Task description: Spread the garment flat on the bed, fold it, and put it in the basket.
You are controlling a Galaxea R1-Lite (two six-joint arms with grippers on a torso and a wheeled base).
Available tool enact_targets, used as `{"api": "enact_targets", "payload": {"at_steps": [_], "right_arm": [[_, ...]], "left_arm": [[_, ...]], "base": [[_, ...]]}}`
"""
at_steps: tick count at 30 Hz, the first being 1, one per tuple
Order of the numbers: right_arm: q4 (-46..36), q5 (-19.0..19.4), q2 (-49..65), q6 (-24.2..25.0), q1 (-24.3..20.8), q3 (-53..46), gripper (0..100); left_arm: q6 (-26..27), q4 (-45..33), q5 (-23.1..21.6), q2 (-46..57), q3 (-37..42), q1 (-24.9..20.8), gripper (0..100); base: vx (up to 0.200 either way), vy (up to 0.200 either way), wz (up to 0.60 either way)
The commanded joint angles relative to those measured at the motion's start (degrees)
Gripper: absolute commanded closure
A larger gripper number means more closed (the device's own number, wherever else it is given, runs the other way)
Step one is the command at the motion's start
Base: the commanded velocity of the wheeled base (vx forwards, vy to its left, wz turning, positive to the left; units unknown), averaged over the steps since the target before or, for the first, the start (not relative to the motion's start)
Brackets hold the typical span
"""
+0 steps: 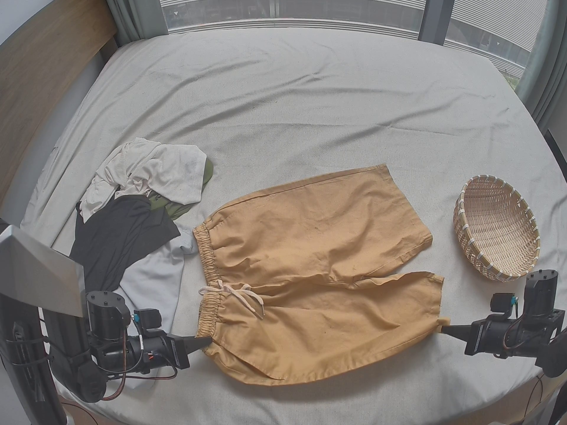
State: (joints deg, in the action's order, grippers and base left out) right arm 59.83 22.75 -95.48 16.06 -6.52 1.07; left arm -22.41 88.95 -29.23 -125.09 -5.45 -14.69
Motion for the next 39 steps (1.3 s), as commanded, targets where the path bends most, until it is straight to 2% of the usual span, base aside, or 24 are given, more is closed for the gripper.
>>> {"api": "enact_targets", "payload": {"at_steps": [1, 3, 12, 15, 16, 17, 19, 27, 39], "right_arm": [[1.78, 0.28, 0.73, 0.12, 1.69, 1.48, 100], [1.78, 0.37, 0.73, 0.47, 1.69, 2.88, 100], [1.78, 0.46, 0.73, 1.52, 1.51, 6.57, 100], [1.78, 0.81, 0.73, 2.05, 1.60, 7.19, 100], [1.78, 1.42, 0.82, 2.31, 1.60, 7.36, 100], [1.78, 1.42, 0.82, 2.31, 1.60, 7.36, 100], [1.78, 1.60, 0.82, 2.31, 1.60, 7.80, 100], [1.96, 2.74, 0.99, 2.67, 1.69, 9.65, 100], [1.87, 2.92, 0.64, 5.48, 1.95, 15.19, 100]], "left_arm": [[-2.99, 0.17, -0.03, 4.33, -1.85, -0.78, 100], [-4.49, 0.17, 0.05, 5.64, -2.11, -1.04, 100], [-5.28, 0.17, 0.14, 7.58, -2.37, -1.39, 100], [-8.27, 0.17, 0.14, 9.07, -2.46, -2.36, 100], [-11.43, 0.08, 0.14, 10.74, -2.72, -2.98, 100], [-11.43, 0.08, 0.14, 10.74, -2.72, -2.98, 100], [-16.53, -0.01, 0.14, 12.68, -3.52, -4.12, 100], [-23.91, -0.01, 0.23, 11.62, -6.24, -4.91, 100], [-25.41, -0.10, 2.78, 11.62, -9.05, -4.47, 100]], "base": [[0.000, 0.000, 0.00], [0.000, 0.000, 0.00], [0.000, 0.000, 0.00], [0.000, 0.000, 0.00], [0.000, 0.000, 0.00], [0.000, 0.000, 0.00], [0.000, 0.000, 0.00], [0.000, 0.000, 0.00], [0.000, 0.000, 0.00]]}}
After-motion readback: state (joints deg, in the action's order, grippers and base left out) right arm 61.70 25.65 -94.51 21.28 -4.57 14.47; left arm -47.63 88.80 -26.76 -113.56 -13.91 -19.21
